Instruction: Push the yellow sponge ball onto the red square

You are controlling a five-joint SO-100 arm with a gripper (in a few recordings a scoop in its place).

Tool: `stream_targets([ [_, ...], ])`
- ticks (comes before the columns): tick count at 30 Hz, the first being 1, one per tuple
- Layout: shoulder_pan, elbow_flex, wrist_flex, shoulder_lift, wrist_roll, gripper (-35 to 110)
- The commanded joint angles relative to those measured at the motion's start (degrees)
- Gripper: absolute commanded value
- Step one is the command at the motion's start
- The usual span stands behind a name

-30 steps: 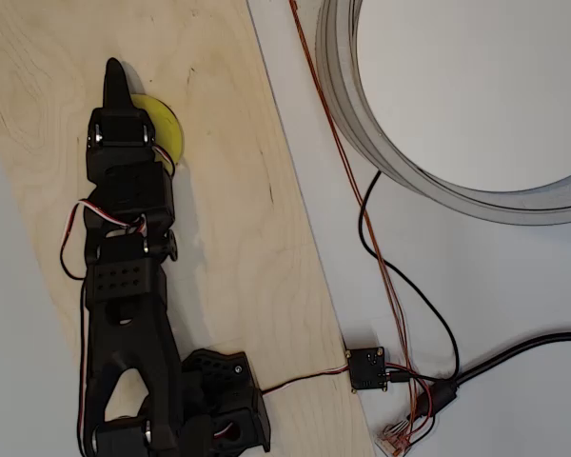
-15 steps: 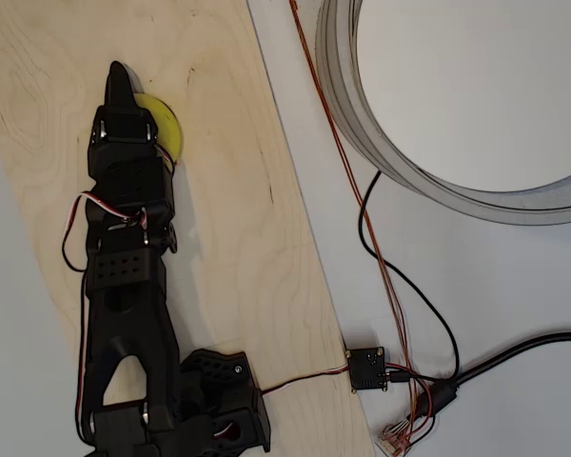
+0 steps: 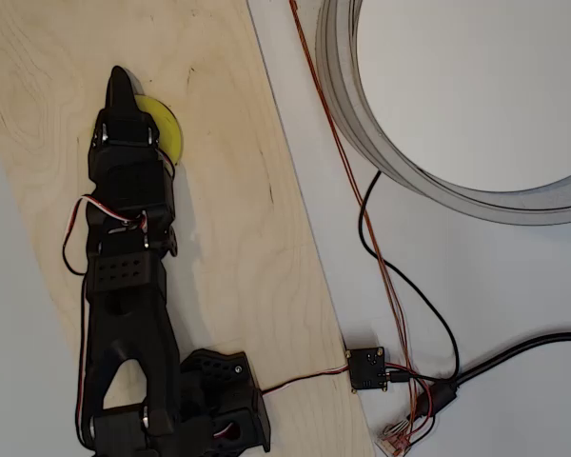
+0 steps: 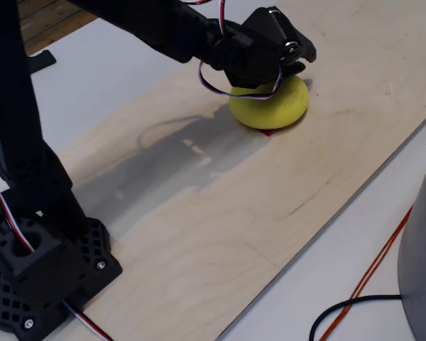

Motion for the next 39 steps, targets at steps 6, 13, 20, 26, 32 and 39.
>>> stream_targets([
  [6,-0.1,2.8,0.0,3.7,0.9,4],
  [13,-0.1,4.6,0.0,5.4,1.0,4],
  [20,0.0,3.3,0.0,5.4,-0.4,4],
  [26,0.8,-0.4,0.0,6.2,-6.2,5],
  [32,0.6,-3.6,0.3,9.1,-11.3,5],
  [39,-1.2,-2.6,0.2,18.5,-17.8,5],
])
